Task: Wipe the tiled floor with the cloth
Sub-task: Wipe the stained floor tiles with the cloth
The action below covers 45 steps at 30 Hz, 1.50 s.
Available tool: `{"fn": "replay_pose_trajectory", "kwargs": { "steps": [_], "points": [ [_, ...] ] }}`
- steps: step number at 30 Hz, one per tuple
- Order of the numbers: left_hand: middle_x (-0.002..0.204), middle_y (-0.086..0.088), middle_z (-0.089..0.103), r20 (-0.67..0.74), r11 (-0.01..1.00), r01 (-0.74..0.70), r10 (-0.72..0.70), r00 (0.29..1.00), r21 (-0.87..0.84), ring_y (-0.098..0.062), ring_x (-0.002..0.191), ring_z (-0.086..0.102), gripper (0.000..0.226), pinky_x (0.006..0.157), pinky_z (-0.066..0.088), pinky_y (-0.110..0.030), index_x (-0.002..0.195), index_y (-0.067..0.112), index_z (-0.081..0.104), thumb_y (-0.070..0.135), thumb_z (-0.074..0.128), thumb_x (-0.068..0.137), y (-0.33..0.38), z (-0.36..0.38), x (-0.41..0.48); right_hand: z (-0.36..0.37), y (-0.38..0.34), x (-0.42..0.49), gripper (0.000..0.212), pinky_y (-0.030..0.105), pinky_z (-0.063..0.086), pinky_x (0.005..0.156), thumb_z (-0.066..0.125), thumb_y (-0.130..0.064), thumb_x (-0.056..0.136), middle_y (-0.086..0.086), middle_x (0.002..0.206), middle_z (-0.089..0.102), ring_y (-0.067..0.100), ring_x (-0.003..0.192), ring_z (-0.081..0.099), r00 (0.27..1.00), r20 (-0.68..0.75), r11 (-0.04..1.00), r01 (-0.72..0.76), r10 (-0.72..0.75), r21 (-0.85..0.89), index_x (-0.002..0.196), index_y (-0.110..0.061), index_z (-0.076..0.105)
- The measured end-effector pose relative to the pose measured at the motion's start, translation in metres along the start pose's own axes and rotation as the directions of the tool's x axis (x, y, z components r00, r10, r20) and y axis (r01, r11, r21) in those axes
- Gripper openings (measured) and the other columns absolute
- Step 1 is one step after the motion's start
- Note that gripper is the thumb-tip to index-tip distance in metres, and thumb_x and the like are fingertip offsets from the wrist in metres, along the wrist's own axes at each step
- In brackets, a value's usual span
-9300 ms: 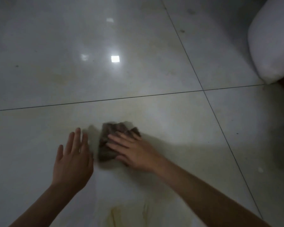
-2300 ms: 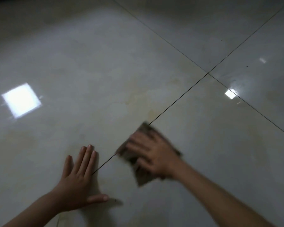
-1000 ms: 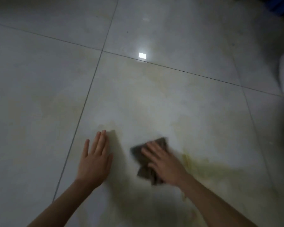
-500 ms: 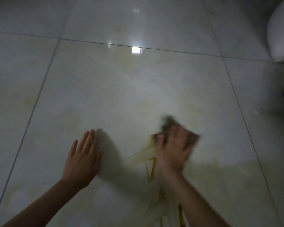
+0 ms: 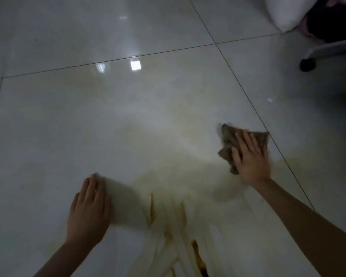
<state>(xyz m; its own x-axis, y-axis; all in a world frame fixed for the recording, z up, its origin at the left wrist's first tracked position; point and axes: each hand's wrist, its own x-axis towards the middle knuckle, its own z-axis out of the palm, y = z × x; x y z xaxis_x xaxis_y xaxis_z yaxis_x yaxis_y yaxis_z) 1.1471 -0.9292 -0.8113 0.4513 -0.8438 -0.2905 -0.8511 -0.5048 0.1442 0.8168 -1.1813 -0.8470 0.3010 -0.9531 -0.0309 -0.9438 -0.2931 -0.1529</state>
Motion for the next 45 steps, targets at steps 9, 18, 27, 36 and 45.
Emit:
{"fn": "replay_pose_trajectory", "kwargs": {
  "steps": [9,18,27,36,45],
  "points": [
    [0.156,-0.021,0.020,0.020,1.000,0.021,-0.021,1.000,-0.013,-0.032,0.147,0.018,0.067,0.118,0.022,-0.042,0.146,-0.005,0.028,0.038,0.011,0.097,0.005,-0.007,0.005,0.041,-0.223,-0.120,0.052,0.055,0.026,0.112,0.044,-0.041,0.095,0.006,0.153,0.038,0.026,0.144,0.029,0.903,-0.054,0.882,0.428,-0.426,0.195,0.141,-0.019,0.050],
    [0.147,-0.021,0.040,-0.144,0.987,0.051,-0.074,0.987,-0.155,-0.038,0.138,0.036,0.053,0.110,0.033,-0.051,0.135,-0.005,0.049,0.023,0.033,0.094,0.009,0.002,-0.001,0.006,-0.017,-0.044,0.048,0.058,0.032,0.110,0.053,-0.033,0.095,0.013,0.147,0.045,0.035,0.138,0.039,0.908,-0.047,0.903,0.418,-0.416,0.098,0.138,-0.011,0.052],
    [0.161,-0.014,0.005,-0.003,0.979,0.175,-0.177,0.984,-0.107,-0.027,0.149,0.003,0.060,0.120,0.009,-0.048,0.152,0.005,0.017,0.033,0.031,0.101,0.031,0.001,0.004,0.027,-0.119,-0.105,0.057,0.058,0.023,0.114,0.035,-0.040,0.094,0.013,0.150,0.040,0.032,0.141,0.033,0.992,-0.122,0.993,0.027,-0.013,0.116,0.143,-0.014,0.047],
    [0.159,-0.002,-0.020,0.065,0.972,-0.213,0.208,0.976,0.102,-0.018,0.146,-0.018,0.081,0.120,-0.005,-0.038,0.150,0.016,-0.016,0.047,-0.023,0.075,0.110,0.018,0.002,0.010,0.018,-0.080,0.049,0.054,0.033,0.109,0.039,-0.036,0.098,0.009,0.148,0.045,0.030,0.139,0.038,0.882,-0.012,0.882,0.472,-0.472,0.003,0.139,-0.013,0.052],
    [0.158,-0.009,0.024,0.081,0.969,-0.232,0.226,0.971,0.083,-0.025,0.147,0.020,0.074,0.116,0.026,-0.040,0.150,0.008,0.031,0.041,0.005,0.088,0.121,0.010,0.007,-0.007,0.063,-0.106,0.060,0.058,0.018,0.116,0.023,-0.041,0.098,0.013,0.156,0.027,0.032,0.146,0.023,0.999,0.044,0.996,-0.001,-0.003,0.091,0.149,-0.011,0.034]
  ]
}}
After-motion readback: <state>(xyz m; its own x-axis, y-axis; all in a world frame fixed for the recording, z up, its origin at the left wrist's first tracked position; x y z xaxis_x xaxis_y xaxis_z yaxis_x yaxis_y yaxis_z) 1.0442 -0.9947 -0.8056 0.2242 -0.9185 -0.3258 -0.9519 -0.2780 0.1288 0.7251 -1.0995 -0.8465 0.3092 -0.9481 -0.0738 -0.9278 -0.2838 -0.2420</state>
